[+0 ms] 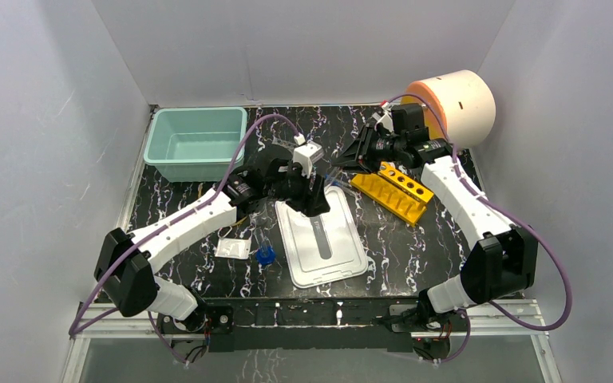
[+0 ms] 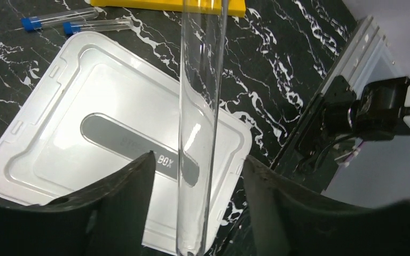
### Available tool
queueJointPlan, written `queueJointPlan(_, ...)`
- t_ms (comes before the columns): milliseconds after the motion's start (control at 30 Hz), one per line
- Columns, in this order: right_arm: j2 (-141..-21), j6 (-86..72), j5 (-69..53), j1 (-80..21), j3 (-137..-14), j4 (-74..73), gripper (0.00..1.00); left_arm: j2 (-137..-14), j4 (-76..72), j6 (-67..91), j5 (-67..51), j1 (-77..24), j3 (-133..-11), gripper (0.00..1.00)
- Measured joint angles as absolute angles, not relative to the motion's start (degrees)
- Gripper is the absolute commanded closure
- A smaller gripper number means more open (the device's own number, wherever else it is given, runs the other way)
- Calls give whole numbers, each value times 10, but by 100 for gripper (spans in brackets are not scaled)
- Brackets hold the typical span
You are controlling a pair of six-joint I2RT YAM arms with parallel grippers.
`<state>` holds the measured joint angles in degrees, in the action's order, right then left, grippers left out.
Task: Organize the chemistry lab equipment
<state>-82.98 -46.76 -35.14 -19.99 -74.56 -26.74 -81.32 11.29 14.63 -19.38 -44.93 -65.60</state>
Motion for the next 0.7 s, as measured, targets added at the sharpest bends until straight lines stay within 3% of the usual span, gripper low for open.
queueJointPlan(67,-830,-470,-348,-197,-746,-261,81,-812,116,155,-183,-449,-659,4)
queueJointPlan(100,-830,-471,-346,-195,-746,-259,81,-812,117,157,-179,-449,-660,2)
queueJointPlan(267,-830,-445,-319,-166,-774,-283,81,-803,158,173,-147,-443,-691,2)
queueJointPlan(467,-856,-338,-224,-132,-945,-367,81,-813,256,192,-131,-391,-871,2)
queueJointPlan(700,-856,-216,-76,-132,-1002,-395,80,-820,296,243,-162,-336,-887,2)
